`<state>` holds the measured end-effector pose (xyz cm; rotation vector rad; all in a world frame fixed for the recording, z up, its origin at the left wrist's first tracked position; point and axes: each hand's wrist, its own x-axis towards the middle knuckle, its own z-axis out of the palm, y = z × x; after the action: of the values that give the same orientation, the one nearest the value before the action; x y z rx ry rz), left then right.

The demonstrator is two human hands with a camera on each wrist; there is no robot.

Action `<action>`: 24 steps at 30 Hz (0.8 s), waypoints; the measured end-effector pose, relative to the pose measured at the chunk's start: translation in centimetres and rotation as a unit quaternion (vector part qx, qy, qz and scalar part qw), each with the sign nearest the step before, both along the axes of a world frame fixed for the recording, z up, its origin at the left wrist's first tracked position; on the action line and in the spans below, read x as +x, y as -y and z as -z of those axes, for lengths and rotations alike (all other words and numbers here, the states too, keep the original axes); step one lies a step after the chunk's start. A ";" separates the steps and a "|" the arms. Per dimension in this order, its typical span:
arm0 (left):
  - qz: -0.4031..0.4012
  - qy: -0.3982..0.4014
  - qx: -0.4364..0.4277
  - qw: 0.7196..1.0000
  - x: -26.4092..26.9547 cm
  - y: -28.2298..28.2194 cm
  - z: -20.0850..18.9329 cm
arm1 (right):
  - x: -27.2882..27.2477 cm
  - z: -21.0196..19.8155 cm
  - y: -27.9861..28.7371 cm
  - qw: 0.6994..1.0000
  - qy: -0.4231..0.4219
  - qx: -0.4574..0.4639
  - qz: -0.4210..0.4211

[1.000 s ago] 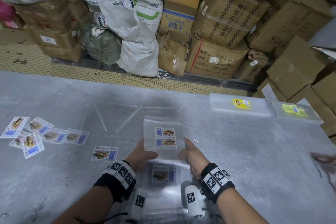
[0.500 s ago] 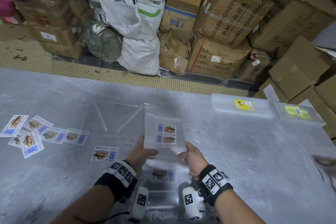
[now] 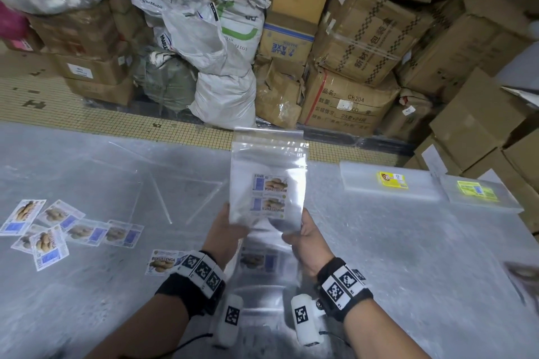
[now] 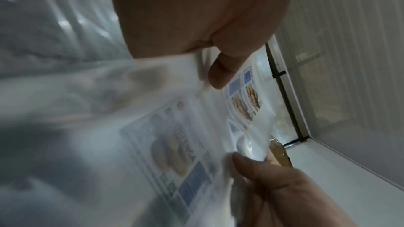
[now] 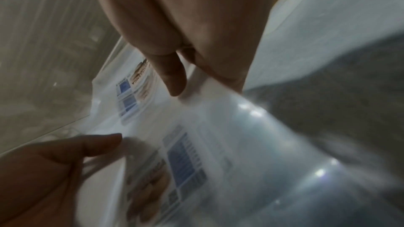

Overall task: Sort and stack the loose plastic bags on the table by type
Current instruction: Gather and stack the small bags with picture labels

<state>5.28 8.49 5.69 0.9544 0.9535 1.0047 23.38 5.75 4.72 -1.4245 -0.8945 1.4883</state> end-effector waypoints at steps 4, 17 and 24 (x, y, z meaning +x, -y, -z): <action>-0.038 -0.057 0.038 0.997 0.8 -1.5 -2.4 | -0.5 -3.2 -1.2 0.998 0.017 0.061 -0.003; -0.100 -0.120 0.125 0.980 1.9 -9.0 -8.3 | -0.8 -9.9 -8.3 0.970 0.113 0.209 0.058; -0.100 -0.124 0.116 0.980 2.4 -9.8 -8.3 | -0.9 -8.8 -9.6 0.968 0.132 0.198 0.076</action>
<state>7.73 18.26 13.97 1.2175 1.1760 1.2052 22.44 15.37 13.55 -1.3708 -1.1446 0.9525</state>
